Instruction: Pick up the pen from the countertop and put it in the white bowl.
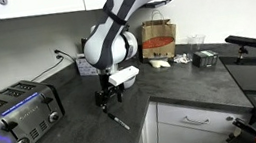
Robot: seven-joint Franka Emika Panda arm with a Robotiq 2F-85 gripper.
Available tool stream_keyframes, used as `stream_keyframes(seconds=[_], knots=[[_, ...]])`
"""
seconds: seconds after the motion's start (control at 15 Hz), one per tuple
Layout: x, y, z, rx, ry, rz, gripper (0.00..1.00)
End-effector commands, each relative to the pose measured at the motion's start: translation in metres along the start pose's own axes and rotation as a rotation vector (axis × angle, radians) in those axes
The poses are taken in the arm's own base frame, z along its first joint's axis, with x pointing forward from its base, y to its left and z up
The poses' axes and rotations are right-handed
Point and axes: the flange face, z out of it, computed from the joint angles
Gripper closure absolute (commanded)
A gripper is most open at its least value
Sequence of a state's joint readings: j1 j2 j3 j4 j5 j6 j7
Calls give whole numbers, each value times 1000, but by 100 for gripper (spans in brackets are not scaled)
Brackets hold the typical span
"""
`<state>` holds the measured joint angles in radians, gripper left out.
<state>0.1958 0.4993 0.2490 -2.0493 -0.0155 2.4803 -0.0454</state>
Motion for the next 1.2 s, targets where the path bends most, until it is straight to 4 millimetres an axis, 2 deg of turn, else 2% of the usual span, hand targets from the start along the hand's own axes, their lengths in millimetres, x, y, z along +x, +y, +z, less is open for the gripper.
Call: stream_keyframes(seconds=[0.0,0.2,0.33,0.47,0.53,0.67,0.93,1.13], knots=[[18,-1,15,-2,-38,4,0],[25,1,31,-4,-57,17,1],[26,3,40,-5,-75,19,7],[27,3,48,-4,-93,18,19],[28,3,51,-9,-97,16,33],[29,3,53,-18,-98,9,47],[31,4,45,-30,-97,1,77],[33,-4,42,-33,-93,-15,99]])
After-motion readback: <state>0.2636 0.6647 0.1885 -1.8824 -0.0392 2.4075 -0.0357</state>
